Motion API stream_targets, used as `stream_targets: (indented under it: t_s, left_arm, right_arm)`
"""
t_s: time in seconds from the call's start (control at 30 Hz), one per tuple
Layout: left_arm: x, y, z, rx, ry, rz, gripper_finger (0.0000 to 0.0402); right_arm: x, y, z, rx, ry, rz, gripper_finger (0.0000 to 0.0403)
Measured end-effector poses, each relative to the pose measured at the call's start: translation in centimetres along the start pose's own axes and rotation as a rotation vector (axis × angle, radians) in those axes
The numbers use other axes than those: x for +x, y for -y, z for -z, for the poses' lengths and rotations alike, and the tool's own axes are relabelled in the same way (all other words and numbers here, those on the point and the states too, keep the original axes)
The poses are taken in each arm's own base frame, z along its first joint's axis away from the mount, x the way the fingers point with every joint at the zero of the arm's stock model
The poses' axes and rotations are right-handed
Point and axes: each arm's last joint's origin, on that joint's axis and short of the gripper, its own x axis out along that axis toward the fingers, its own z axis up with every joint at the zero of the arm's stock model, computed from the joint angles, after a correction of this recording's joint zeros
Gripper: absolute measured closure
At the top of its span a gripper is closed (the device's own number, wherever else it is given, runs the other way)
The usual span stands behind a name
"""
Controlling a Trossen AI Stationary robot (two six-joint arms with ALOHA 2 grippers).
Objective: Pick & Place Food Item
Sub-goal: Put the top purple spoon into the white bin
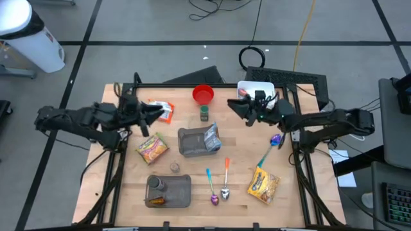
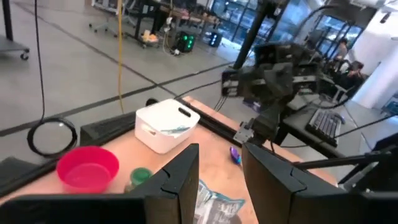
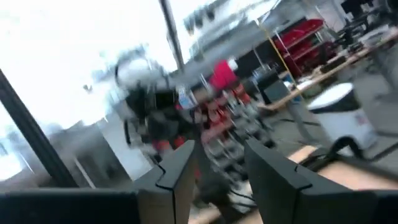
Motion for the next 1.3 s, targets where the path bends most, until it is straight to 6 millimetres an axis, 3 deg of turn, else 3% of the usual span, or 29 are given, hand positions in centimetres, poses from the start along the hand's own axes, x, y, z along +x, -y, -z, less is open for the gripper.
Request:
stream_targets:
  t_s: [0.13, 0.27, 0.43, 0.53, 0.7, 0.9, 1.1, 1.3]
  left_arm:
    - [-0.8, -0.8, -0.4, 0.037, -0.002, 0.020, 0.0273]
    - [-0.9, -1.1, -0.3, 0.084, -0.035, 0.038, 0.0273]
    - [-0.4, -1.5, 0.3, 0.115, -0.114, 0.053, 0.0273]
    - [-0.1, -1.5, 0.5, 0.117, -0.146, 0.072, 0.0273]
    - [0.6, -1.4, 0.8, 0.121, -0.184, 0.091, 0.0273]
    - [1.4, -1.1, 1.3, 0.117, -0.239, 0.131, 0.0273]
    - [2.4, -0.8, 2.0, 0.121, -0.298, 0.158, 0.0273]
    - [3.2, -0.6, 2.5, 0.126, -0.337, 0.167, 0.0273]
  right_arm:
    - [3.1, -3.6, -3.4, -0.228, -0.219, 0.123, 0.0273]
    - [4.6, -6.7, -7.1, -0.319, -0.461, 0.329, 0.0273]
    - [4.9, -9.4, -10.3, -0.120, -0.563, 0.541, 0.0273]
    - [4.5, -10.1, -10.8, 0.066, -0.611, 0.602, 0.0273]
    - [2.3, -10.2, -9.0, 0.261, -0.805, 0.799, 0.0273]
    - [-0.8, -10.9, -6.1, 0.297, -1.040, 1.174, 0.0273]
    - [-1.3, -12.3, -3.1, 0.279, -0.961, 1.173, 0.0273]
    - [-3.4, -11.7, 1.4, 0.274, -0.994, 1.304, 0.0268]
